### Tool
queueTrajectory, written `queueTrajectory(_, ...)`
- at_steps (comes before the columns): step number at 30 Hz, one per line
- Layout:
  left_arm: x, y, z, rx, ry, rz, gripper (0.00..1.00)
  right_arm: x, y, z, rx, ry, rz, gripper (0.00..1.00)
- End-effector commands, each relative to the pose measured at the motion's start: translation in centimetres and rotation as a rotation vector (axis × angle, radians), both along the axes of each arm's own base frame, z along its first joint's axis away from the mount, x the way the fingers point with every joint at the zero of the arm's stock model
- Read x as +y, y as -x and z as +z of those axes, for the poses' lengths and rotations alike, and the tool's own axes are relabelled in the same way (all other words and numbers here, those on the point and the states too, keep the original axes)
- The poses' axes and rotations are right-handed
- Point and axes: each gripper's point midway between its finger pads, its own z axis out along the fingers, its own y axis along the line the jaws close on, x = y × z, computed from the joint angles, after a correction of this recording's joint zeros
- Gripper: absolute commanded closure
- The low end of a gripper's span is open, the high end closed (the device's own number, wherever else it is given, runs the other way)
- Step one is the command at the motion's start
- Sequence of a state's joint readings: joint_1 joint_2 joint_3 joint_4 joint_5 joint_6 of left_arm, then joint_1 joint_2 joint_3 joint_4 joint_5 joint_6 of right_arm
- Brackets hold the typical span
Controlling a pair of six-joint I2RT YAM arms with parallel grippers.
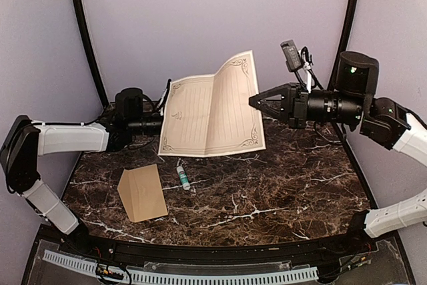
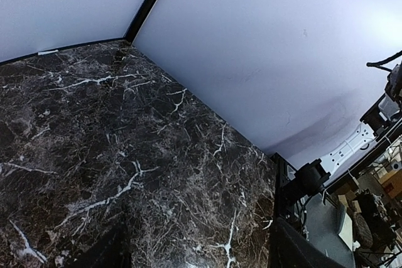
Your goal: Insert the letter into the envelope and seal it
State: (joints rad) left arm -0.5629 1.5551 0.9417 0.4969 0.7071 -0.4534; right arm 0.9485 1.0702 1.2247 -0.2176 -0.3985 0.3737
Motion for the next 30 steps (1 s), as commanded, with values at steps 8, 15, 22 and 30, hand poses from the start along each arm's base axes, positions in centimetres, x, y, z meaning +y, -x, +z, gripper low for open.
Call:
queueTrajectory(8,1.7,2.8,2.4,-0.054,-0.001,0.025,0.25,1.9,-5.4,-5.5,0.027,0.067,-0.207,1.0)
queueTrajectory(15,1.3,2.8,1.3,-0.047,-0.069,0.079,0.25,3.4,-6.4,-7.7,0.046,0.08,-0.207,1.0)
queueTrajectory(22,1.5,0.3,-0.5,-0.01,-0.238,0.294,0.2,4.5,-7.8,-10.2,0.073,0.073,-0.23,1.0)
queueTrajectory(30,2.0,0.1,-1.0,0.029,-0.321,0.396,0.13,5.1,-9.1,-13.5,0.119,0.064,-0.227,1.0)
